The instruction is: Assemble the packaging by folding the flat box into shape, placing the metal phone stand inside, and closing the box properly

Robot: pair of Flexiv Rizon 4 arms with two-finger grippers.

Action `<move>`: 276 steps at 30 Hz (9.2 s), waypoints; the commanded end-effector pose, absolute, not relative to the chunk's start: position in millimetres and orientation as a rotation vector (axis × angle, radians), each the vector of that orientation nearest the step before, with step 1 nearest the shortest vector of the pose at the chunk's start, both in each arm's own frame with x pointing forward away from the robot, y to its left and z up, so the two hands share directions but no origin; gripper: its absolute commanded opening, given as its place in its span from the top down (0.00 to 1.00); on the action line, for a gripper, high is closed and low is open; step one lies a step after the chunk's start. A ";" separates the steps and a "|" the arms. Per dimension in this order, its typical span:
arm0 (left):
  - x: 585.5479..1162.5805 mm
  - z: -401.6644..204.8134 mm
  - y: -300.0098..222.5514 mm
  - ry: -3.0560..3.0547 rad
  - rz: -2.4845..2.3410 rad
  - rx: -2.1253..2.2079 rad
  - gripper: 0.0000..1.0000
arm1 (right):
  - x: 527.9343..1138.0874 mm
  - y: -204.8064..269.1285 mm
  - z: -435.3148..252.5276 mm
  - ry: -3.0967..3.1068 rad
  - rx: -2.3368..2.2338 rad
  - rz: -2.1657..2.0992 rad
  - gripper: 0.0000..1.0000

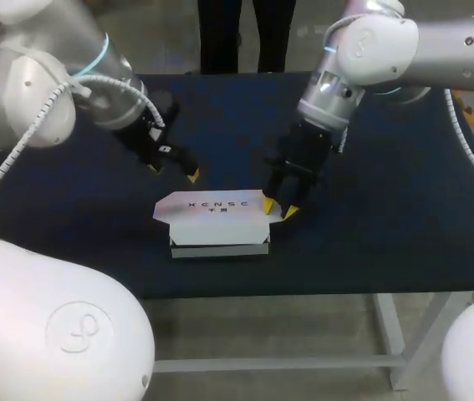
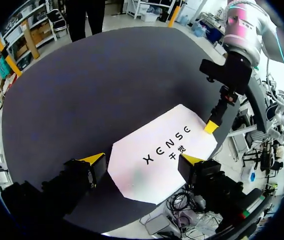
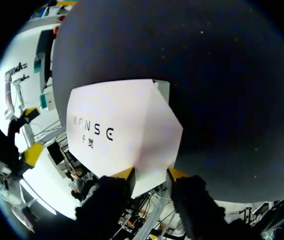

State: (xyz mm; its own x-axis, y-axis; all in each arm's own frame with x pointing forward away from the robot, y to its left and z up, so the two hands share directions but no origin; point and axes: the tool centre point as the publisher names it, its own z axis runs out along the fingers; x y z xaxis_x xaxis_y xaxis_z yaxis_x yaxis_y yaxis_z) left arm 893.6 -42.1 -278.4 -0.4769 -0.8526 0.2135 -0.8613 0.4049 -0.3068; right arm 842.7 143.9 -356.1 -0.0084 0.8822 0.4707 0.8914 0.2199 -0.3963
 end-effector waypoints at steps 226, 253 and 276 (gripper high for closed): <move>830.1 -393.5 -42.5 -2.048 0.773 2.020 0.58 | 848.6 161.7 -398.4 -1.827 -1.807 -0.669 0.60; 829.3 -392.0 -32.4 -1.987 0.860 1.909 0.55 | 849.3 168.0 -400.5 -1.808 -1.822 -0.724 0.61; 833.4 -389.5 -41.9 -1.980 0.904 1.920 0.59 | 842.8 169.5 -399.0 -1.815 -1.833 -0.805 0.54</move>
State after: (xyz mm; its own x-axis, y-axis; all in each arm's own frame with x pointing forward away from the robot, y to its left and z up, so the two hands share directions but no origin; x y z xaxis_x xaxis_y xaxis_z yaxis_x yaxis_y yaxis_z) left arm 833.3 -37.7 -384.7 -0.1098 -0.8128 0.5721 -0.9636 -0.0542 -0.2619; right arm 845.0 166.8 -395.0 -0.0278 0.7427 0.6691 0.9948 -0.0449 0.0912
